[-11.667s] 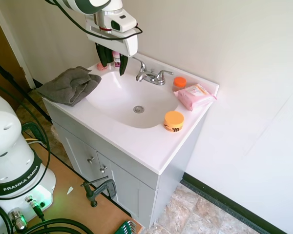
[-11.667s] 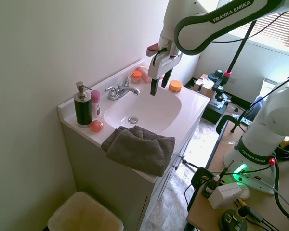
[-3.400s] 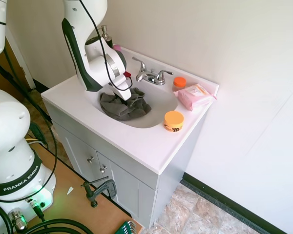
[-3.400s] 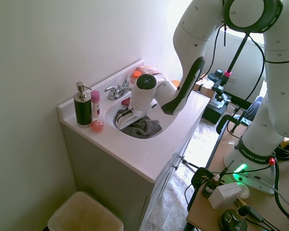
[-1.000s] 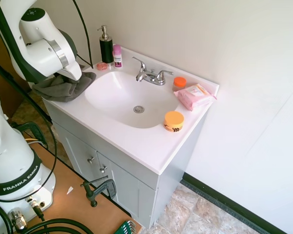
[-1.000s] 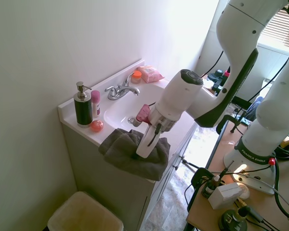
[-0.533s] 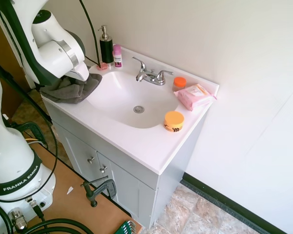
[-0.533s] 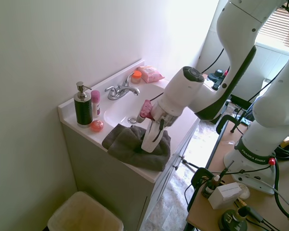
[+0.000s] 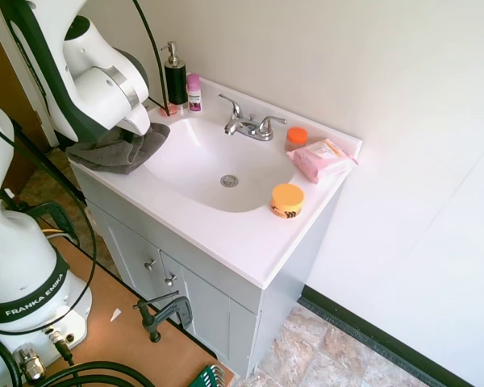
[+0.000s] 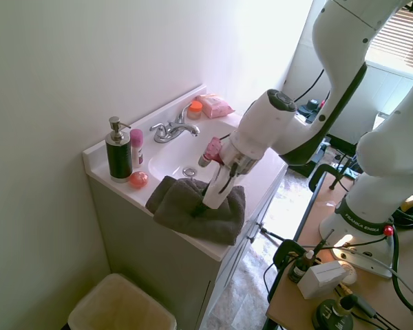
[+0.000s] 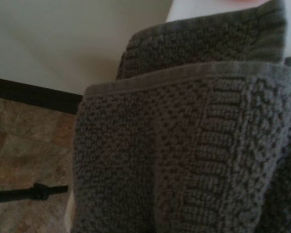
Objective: Clean the sink
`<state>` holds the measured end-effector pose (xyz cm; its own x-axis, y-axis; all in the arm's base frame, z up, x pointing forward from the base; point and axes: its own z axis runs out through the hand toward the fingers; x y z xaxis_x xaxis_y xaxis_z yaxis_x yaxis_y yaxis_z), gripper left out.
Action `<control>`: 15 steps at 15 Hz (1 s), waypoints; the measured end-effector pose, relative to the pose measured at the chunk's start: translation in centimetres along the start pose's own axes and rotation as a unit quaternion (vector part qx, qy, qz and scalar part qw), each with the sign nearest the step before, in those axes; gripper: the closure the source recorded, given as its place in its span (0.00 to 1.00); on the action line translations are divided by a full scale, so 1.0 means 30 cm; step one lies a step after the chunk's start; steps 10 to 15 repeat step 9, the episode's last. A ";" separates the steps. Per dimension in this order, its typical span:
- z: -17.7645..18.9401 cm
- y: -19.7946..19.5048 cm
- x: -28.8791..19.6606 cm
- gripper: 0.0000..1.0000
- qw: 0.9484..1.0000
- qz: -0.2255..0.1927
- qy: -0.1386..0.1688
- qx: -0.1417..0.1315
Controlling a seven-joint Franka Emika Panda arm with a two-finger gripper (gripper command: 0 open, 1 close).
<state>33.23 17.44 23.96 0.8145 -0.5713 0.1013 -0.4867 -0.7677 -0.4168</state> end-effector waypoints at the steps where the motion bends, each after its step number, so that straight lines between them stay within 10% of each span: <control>1: -0.013 0.010 0.016 0.00 1.000 0.012 0.000 0.007; 15: -0.258 0.175 0.159 0.00 0.997 0.077 0.005 0.025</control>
